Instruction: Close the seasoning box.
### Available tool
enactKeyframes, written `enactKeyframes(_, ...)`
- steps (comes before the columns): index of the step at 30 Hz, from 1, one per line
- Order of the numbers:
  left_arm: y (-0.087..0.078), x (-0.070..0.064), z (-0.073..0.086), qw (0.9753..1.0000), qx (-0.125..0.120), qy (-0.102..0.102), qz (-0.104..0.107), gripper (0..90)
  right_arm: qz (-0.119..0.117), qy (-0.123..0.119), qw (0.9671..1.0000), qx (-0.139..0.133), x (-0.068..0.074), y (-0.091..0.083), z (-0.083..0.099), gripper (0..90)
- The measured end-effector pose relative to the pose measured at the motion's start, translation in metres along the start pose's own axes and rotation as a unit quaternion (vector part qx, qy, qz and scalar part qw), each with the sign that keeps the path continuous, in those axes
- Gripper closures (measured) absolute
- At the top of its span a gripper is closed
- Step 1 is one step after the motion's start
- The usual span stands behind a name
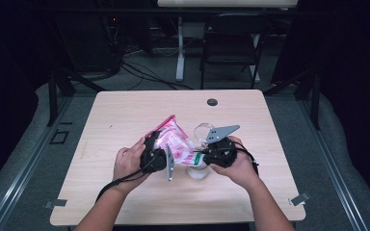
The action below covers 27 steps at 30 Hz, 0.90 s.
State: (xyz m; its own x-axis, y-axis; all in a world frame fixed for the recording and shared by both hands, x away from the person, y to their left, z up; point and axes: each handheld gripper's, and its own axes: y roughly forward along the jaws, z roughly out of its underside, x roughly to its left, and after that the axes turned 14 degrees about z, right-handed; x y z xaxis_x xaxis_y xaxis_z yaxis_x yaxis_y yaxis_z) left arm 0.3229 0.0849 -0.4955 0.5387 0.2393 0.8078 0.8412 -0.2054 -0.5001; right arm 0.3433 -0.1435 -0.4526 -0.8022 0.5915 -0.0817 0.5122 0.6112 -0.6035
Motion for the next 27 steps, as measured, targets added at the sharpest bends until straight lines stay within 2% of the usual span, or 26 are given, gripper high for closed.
enactKeyframes(17,0.0003,-0.0008,-0.0036,0.9998,0.008,0.016,-0.003,63.6,0.009,0.005,0.9999,0.001,-0.003,0.0003,0.0021,90.0)
enactKeyframes(27,0.003,-0.0036,-0.0025,0.9996,0.015,0.023,0.0,63.7,0.013,0.0,0.9999,0.011,-0.0031,0.0043,0.0039,90.0)
